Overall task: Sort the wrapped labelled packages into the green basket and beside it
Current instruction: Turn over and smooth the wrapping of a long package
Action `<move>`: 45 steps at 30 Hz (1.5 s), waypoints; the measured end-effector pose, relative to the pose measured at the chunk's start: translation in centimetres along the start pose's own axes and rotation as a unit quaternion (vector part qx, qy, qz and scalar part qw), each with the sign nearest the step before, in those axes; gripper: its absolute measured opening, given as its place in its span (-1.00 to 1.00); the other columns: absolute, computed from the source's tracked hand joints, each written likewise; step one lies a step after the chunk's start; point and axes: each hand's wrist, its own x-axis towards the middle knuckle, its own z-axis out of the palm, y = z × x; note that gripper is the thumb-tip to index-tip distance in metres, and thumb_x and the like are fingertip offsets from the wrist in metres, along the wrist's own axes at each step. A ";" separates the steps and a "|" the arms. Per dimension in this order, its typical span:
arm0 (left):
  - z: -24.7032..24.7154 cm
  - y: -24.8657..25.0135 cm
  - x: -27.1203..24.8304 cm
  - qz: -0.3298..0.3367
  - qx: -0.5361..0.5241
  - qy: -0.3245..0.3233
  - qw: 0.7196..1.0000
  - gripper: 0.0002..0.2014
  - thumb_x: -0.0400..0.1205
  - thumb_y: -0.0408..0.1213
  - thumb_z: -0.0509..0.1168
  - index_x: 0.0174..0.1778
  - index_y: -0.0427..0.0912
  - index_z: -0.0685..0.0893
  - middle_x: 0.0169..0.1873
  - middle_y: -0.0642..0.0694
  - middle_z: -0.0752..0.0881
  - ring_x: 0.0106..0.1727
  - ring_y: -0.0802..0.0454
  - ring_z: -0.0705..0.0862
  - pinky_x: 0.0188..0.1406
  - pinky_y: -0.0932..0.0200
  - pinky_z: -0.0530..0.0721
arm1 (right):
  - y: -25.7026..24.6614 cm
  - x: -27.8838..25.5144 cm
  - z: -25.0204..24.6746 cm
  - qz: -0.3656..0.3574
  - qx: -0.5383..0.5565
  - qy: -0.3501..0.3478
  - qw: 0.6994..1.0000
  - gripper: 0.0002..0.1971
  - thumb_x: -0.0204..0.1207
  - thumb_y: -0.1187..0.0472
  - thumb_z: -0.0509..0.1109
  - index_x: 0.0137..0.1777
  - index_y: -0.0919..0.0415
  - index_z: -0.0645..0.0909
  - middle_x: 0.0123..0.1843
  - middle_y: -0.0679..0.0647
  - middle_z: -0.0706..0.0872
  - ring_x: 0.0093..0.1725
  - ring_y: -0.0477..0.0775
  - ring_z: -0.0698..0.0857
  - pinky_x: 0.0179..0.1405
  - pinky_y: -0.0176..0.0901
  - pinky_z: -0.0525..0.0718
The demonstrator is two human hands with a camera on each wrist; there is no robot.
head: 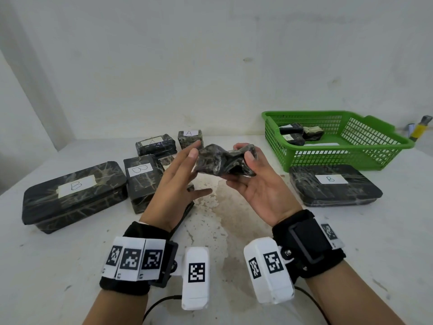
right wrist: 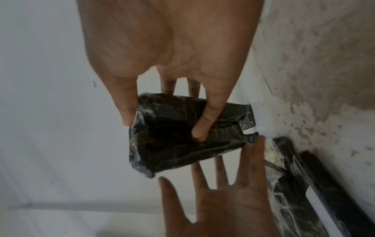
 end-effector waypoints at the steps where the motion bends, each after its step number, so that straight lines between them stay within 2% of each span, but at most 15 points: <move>1: 0.1 0.1 -0.1 0.017 -0.006 -0.016 1.000 -0.51 0.57 0.19 0.33 0.44 0.25 0.58 0.36 0.31 0.57 0.53 -0.09 0.47 0.24 -0.28 0.71 | 0.0 -0.1 0.0 -0.008 -0.023 0.011 1.000 -0.56 0.41 0.06 0.57 0.24 0.08 0.54 0.12 0.09 0.73 -0.08 0.10 0.78 -0.15 -0.21 0.75; 3: 0.2 0.1 -0.3 0.055 -0.012 -0.050 0.997 -0.53 0.59 0.07 0.37 0.44 0.11 0.61 0.38 0.15 0.64 0.44 -0.05 0.60 0.17 -0.24 0.74 | 0.0 -0.2 0.0 -0.015 -0.058 0.016 0.998 -0.67 0.48 0.15 0.40 0.24 0.05 0.53 0.19 0.01 0.69 -0.07 0.09 0.78 -0.23 -0.25 0.72; 5: 0.3 -0.2 -0.3 0.088 -0.011 -0.061 0.994 -0.49 0.51 -0.07 0.44 0.41 -0.04 0.65 0.49 -0.01 0.58 0.40 -0.06 0.66 0.17 -0.17 0.75 | 0.2 -0.3 0.0 -0.020 -0.070 -0.005 0.997 -0.71 0.51 0.20 0.43 0.21 0.03 0.56 0.32 -0.12 0.65 -0.03 0.05 0.78 -0.26 -0.25 0.70; 7: 0.3 -0.4 -0.3 0.112 -0.014 -0.053 0.992 -0.57 0.50 -0.25 0.49 0.32 -0.15 0.70 0.50 0.01 0.58 0.40 -0.02 0.66 0.11 0.06 0.75 | 0.3 -0.3 0.0 -0.025 -0.067 -0.022 0.997 -0.69 0.47 0.21 0.53 0.17 0.05 0.59 0.46 -0.15 0.58 -0.01 0.03 0.78 -0.24 -0.23 0.71; 9: 0.3 -0.4 -0.4 0.125 -0.009 -0.046 0.991 -0.68 0.53 -0.37 0.50 0.21 -0.21 0.73 0.43 0.04 0.65 0.37 0.03 0.68 -0.05 0.27 0.71 | 0.4 -0.3 -0.1 -0.032 -0.050 -0.039 0.997 -0.59 0.33 0.10 0.54 0.19 0.06 0.61 0.44 -0.13 0.62 0.02 0.02 0.77 -0.13 -0.18 0.75; 11: 0.3 -0.3 -0.5 0.130 -0.007 -0.039 0.991 -0.71 0.50 -0.36 0.44 0.16 -0.23 0.74 0.37 0.02 0.69 0.31 0.03 0.72 -0.15 0.33 0.69 | 0.5 0.0 -0.1 -0.037 -0.033 -0.058 0.997 -0.52 0.30 -0.02 0.61 0.21 0.06 0.65 0.34 -0.10 0.68 0.11 0.02 0.75 -0.01 -0.13 0.76; 15: 0.0 -0.5 -0.2 0.128 -0.005 -0.037 0.991 -0.74 0.50 -0.40 0.48 0.11 -0.20 0.77 0.35 -0.06 0.71 0.30 -0.02 0.73 -0.02 0.22 0.72 | 1.3 0.4 -0.1 -0.071 -0.053 -0.003 0.996 -0.57 0.24 -0.15 0.61 0.03 0.06 0.73 0.44 0.06 0.61 0.19 0.00 0.75 0.03 -0.12 0.75; 20: 0.3 -1.2 0.1 0.111 0.003 -0.025 0.994 -0.75 0.47 -0.42 0.47 0.05 -0.14 0.82 0.30 -0.09 0.74 0.24 -0.08 0.76 0.07 0.12 0.76 | 1.3 0.6 -0.1 -0.082 -0.098 0.057 0.990 -0.57 0.24 -0.12 0.49 -0.01 0.17 0.67 -0.03 -0.06 0.79 0.00 -0.01 0.77 -0.11 -0.14 0.78; 25: 0.1 -0.8 0.0 0.101 0.001 -0.015 0.995 -0.74 0.56 -0.45 0.43 0.17 -0.28 0.74 0.20 -0.15 0.78 0.13 -0.06 0.80 -0.01 0.18 0.75 | 1.3 0.3 0.0 -0.074 -0.089 0.050 0.992 -0.54 0.29 -0.05 0.48 0.09 0.23 0.63 0.10 0.15 0.70 -0.03 0.02 0.76 -0.12 -0.17 0.76; 32: 0.6 -0.6 -0.3 0.104 -0.003 -0.017 0.994 -0.64 0.51 -0.44 0.42 0.24 -0.35 0.69 0.16 -0.39 0.75 0.08 -0.10 0.81 0.03 0.18 0.75 | 1.4 0.3 0.2 -0.092 -0.104 0.083 0.987 -0.69 0.40 0.10 0.43 0.10 0.24 0.65 0.14 0.18 0.69 -0.04 0.00 0.77 -0.14 -0.19 0.76; 35: 0.6 -0.6 -0.2 0.102 -0.001 -0.011 0.995 -0.69 0.56 -0.52 0.37 0.24 -0.35 0.69 0.16 -0.37 0.76 0.07 -0.07 0.81 0.04 0.16 0.77 | 1.3 0.2 0.0 -0.076 -0.099 0.071 0.990 -0.66 0.38 0.12 0.44 0.13 0.24 0.64 0.10 0.17 0.70 -0.15 0.03 0.75 -0.14 -0.18 0.76; 37: 0.6 -0.6 -0.3 0.102 -0.012 -0.010 0.995 -0.64 0.53 -0.46 0.38 0.26 -0.33 0.68 0.15 -0.30 0.78 0.09 -0.07 0.81 0.10 0.12 0.76 | 1.3 0.2 0.1 -0.087 -0.116 0.072 0.987 -0.62 0.34 0.14 0.49 0.16 0.22 0.65 0.07 0.13 0.72 -0.17 0.06 0.75 -0.10 -0.16 0.75; 40: 0.8 -0.4 -0.5 0.095 -0.011 -0.019 0.995 -0.55 0.46 -0.41 0.43 0.31 -0.30 0.67 0.16 -0.28 0.78 0.08 -0.04 0.80 0.07 0.19 0.74 | 1.4 0.2 0.2 -0.107 -0.136 0.080 0.982 -0.62 0.31 0.17 0.54 0.14 0.21 0.68 0.07 0.07 0.74 -0.08 0.05 0.77 -0.04 -0.15 0.75; 42: 0.7 -0.3 -0.5 0.096 0.013 -0.016 0.995 -0.56 0.49 -0.50 0.44 0.32 -0.31 0.66 0.20 -0.28 0.76 0.06 -0.01 0.80 0.04 0.23 0.72 | 1.5 0.2 0.1 -0.109 -0.138 0.080 0.981 -0.62 0.31 0.17 0.54 0.14 0.22 0.68 0.06 -0.01 0.77 -0.04 0.04 0.79 -0.03 -0.14 0.75; 45: 0.4 -0.4 -0.3 0.091 0.019 -0.011 0.996 -0.59 0.50 -0.60 0.43 0.29 -0.32 0.68 0.30 -0.30 0.71 0.18 -0.14 0.78 0.12 0.14 0.74 | 1.7 0.2 -0.1 -0.098 -0.138 0.065 0.983 -0.68 0.38 0.24 0.60 0.12 0.18 0.67 0.08 -0.06 0.77 0.04 0.10 0.77 -0.04 -0.13 0.75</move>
